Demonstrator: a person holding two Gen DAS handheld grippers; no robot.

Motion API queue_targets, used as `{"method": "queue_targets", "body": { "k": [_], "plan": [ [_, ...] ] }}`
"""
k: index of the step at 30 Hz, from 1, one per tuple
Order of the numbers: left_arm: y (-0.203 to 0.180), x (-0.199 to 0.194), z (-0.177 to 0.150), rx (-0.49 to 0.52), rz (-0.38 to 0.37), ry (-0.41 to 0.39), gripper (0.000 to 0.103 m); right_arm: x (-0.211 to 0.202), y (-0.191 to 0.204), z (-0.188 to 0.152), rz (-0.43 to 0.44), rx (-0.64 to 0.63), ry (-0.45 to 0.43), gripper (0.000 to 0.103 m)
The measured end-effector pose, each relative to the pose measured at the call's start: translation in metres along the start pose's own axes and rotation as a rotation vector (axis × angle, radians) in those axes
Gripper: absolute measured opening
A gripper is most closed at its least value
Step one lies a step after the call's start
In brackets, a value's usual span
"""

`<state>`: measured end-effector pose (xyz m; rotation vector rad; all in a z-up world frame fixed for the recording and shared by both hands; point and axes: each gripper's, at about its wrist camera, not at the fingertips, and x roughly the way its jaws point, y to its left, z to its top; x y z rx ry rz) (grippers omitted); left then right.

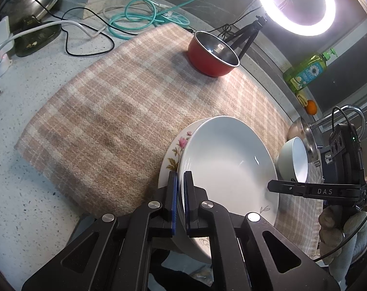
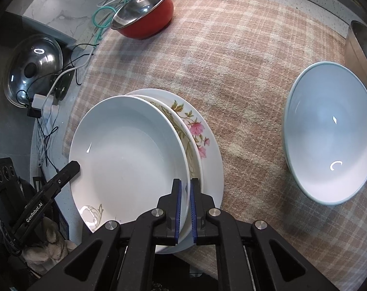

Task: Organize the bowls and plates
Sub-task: 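Hold the gold-leaf plate rim and settle it flat onto the stack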

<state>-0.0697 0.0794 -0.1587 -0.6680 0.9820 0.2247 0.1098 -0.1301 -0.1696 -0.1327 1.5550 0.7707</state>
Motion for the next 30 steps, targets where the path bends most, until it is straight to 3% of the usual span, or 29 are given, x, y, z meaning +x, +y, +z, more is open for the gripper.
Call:
{"method": "queue_targets", "body": {
  "k": [30],
  "plan": [
    [-0.002,0.011,-0.002,0.021,0.012,0.036,0.008,-0.006,-0.002,0.001,-0.022,0.014,0.008,0.005]
  ]
}}
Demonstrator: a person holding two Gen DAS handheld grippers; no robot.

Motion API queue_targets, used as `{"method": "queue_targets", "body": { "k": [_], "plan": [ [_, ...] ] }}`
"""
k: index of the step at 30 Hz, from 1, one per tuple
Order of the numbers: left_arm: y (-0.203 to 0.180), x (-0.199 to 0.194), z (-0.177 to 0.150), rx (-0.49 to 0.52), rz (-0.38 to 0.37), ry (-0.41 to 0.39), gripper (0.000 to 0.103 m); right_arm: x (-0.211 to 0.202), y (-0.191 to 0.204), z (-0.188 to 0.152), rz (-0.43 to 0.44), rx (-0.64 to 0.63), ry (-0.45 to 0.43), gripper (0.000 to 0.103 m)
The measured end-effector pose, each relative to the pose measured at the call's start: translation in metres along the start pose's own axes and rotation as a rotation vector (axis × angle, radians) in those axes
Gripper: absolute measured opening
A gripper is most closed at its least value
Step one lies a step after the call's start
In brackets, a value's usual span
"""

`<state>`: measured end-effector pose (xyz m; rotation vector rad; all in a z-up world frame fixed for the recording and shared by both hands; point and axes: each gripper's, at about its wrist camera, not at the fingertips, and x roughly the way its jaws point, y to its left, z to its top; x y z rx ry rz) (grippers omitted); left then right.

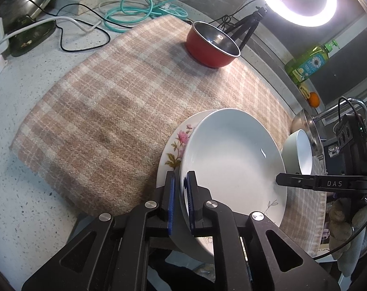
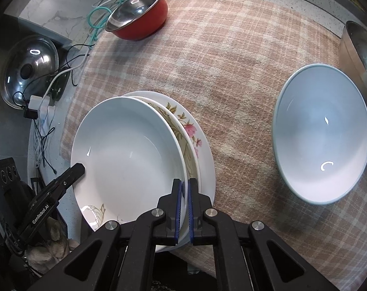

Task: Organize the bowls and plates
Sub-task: 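Hold the gold-leaf plate rim and settle it flat onto the stack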

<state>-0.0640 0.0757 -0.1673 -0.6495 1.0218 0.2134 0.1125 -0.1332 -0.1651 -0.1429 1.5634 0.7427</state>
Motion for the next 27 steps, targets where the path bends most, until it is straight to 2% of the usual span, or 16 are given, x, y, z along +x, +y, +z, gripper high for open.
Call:
{"method": "queue_targets", "body": {
  "k": [10,27],
  "plan": [
    [0.001,-0.005,0.003,-0.006,0.002,-0.013,0.008,-0.001,-0.007,0.001,0.034,0.025,0.007,0.007],
    [-0.003,0.001,0.001,0.018,0.006,0.002,0.008,-0.002,0.005,0.003,-0.031,-0.028,0.012,0.007]
  ]
}}
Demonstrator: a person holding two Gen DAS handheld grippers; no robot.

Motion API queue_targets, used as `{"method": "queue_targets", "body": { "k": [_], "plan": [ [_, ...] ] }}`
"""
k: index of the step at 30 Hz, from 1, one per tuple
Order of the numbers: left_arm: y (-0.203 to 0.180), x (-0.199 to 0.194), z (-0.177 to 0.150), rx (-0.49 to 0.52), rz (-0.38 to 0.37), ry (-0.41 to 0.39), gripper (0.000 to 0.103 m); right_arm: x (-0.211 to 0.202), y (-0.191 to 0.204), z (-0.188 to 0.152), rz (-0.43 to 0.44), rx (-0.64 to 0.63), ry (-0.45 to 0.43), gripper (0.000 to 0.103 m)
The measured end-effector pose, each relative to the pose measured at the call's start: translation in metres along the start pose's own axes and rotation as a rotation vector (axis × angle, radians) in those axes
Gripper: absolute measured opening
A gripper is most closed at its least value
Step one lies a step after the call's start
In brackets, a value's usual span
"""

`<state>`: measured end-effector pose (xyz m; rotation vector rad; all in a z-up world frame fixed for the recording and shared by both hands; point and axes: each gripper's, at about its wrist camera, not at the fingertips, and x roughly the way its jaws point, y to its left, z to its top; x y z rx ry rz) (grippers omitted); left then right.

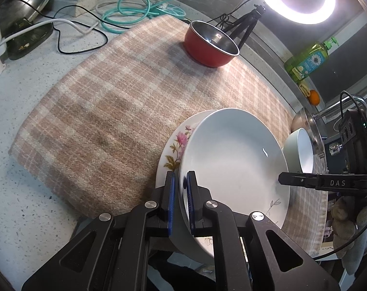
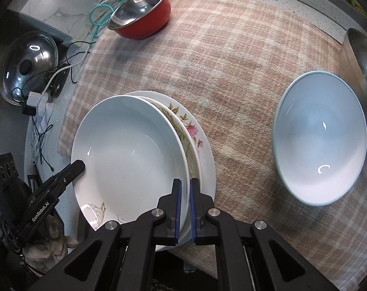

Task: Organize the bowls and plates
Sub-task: 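Hold the gold-leaf plate rim and settle it flat onto the stack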

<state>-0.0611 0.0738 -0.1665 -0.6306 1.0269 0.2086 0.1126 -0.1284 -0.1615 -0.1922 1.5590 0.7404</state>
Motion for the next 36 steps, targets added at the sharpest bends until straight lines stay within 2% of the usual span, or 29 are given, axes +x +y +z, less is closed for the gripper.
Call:
{"method": "queue_targets", "body": {
  "k": [9,24,36],
  "plan": [
    [-0.008,0.001,-0.003,0.036,0.03,-0.014,0.007,-0.001,-0.002,0.003,0.012,0.002,0.013,0.007],
    [-0.014,0.003,-0.005,0.078,0.071,-0.018,0.008,-0.008,-0.001,-0.002,-0.017,-0.019,-0.008,0.004],
    [-0.014,0.004,-0.005,0.082,0.072,-0.021,0.008,-0.009,0.0,-0.002,-0.022,-0.027,-0.012,0.004]
  ]
}}
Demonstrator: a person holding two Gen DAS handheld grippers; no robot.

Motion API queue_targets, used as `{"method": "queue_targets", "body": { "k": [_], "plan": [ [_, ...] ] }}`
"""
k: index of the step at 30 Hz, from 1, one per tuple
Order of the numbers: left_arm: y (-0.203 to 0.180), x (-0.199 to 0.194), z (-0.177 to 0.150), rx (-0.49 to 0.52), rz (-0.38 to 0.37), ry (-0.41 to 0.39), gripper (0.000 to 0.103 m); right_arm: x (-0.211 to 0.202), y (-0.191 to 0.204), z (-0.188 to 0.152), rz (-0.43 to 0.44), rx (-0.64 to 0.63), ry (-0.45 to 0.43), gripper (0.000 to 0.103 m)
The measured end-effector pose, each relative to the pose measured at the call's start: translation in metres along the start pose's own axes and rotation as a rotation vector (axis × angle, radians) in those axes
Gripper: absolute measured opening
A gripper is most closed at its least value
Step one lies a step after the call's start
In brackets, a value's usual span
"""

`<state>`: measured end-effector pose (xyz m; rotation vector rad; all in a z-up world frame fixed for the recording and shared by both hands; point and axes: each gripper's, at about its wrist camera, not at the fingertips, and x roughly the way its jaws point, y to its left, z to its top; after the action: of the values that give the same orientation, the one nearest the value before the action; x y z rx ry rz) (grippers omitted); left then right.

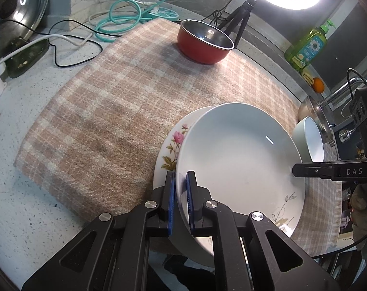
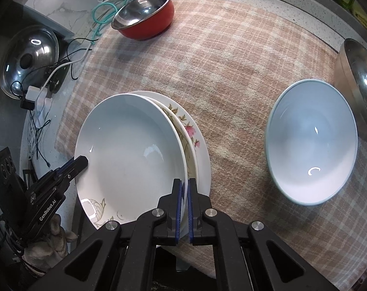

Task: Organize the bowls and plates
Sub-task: 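Hold the gold-leaf plate rim and settle it flat onto the stack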

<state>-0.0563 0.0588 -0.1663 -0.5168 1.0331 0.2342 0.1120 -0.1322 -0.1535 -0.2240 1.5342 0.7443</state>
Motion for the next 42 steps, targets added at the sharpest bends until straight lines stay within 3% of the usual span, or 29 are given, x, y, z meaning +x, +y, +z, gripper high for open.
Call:
{"method": "queue_targets", "body": {
  "k": [11,38,42],
  "plan": [
    [0.0,0.002,-0.002,-0.008,-0.009,0.002,0.008,-0.001,-0.013,-0.003,0.069,0.053,-0.019,0.005],
    [0.003,0.004,0.001,-0.009,-0.017,0.012,0.009,-0.008,-0.005,-0.006,0.004,0.013,-0.033,0.008],
    [0.002,0.005,0.0,-0.004,-0.013,0.013,0.009,-0.008,-0.008,-0.004,0.027,0.027,-0.028,0.008]
  ]
}}
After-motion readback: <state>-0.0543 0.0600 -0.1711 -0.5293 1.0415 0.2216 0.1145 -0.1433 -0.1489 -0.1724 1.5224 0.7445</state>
